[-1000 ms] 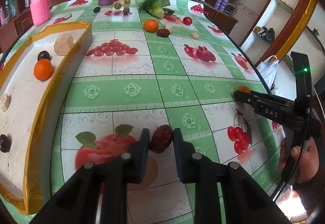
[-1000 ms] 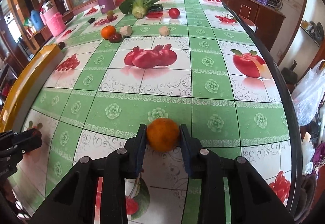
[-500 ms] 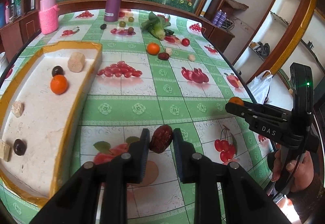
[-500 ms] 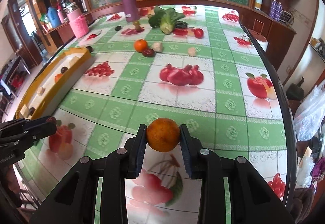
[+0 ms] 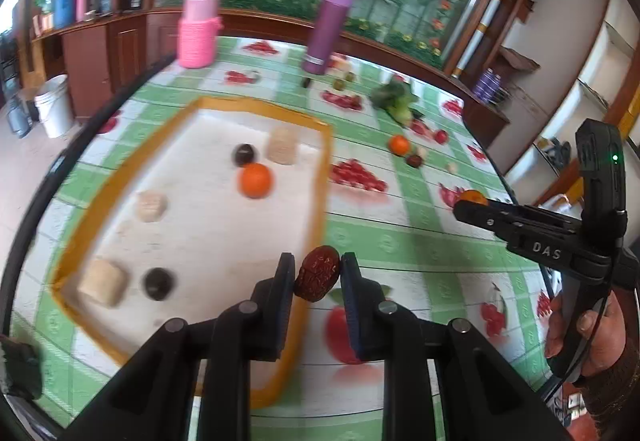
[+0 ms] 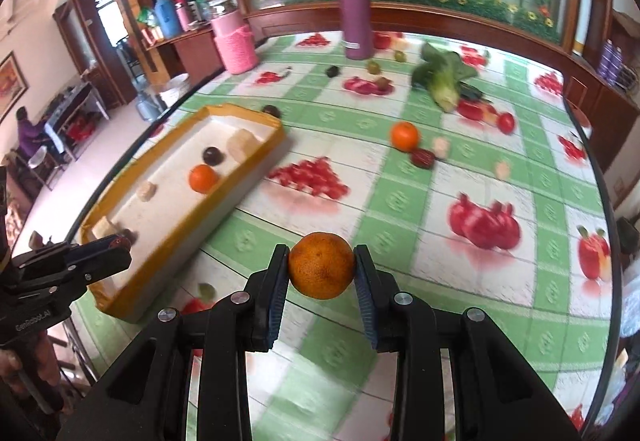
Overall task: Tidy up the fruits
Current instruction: 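Carry the orange with the right tool while the left tool carries the date to the tray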
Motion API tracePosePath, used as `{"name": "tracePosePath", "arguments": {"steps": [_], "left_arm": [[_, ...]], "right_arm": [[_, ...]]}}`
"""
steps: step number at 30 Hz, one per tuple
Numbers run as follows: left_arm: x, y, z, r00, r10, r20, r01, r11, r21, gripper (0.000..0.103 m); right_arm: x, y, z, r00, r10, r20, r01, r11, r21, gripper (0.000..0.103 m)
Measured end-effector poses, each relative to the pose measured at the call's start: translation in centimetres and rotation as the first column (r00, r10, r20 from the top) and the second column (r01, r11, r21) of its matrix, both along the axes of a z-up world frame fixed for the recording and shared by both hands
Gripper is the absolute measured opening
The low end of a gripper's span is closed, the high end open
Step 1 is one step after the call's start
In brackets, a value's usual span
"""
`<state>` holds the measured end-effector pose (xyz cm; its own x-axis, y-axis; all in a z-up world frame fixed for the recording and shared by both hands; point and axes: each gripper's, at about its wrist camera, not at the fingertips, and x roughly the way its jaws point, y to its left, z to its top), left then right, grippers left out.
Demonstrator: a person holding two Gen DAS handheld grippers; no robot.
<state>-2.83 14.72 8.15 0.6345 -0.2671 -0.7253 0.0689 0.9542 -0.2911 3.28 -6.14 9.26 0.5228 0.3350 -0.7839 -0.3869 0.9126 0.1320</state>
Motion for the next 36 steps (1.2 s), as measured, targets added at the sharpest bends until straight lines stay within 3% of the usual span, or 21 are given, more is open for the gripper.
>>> {"name": "tracePosePath", "arguments": {"steps": [13, 22, 36], "left_arm": [[1.1, 9.2, -2.2, 0.981, 0.187, -0.049, -0.183, 0.980, 0.074, 0.026], [3.2, 10.9, -4.1, 0.978, 0.189, -0.089, -0.182, 0.980, 0.084, 0.026], [5.1, 10.6, -5.9, 0.977, 0.169, -0.133, -0.152, 0.980, 0.126, 0.026]], "right_arm": [[2.7, 11.8, -0.7, 0.976, 0.214, -0.024, -0.215, 0.977, -0.012, 0.031], [3.4, 16.7, -4.1, 0.951, 0.292, -0.096, -0.298, 0.953, -0.053, 0.031], [3.6, 18.2, -7.0, 0.934, 0.336, -0.122, -0.351, 0.925, -0.144, 0.031]]}}
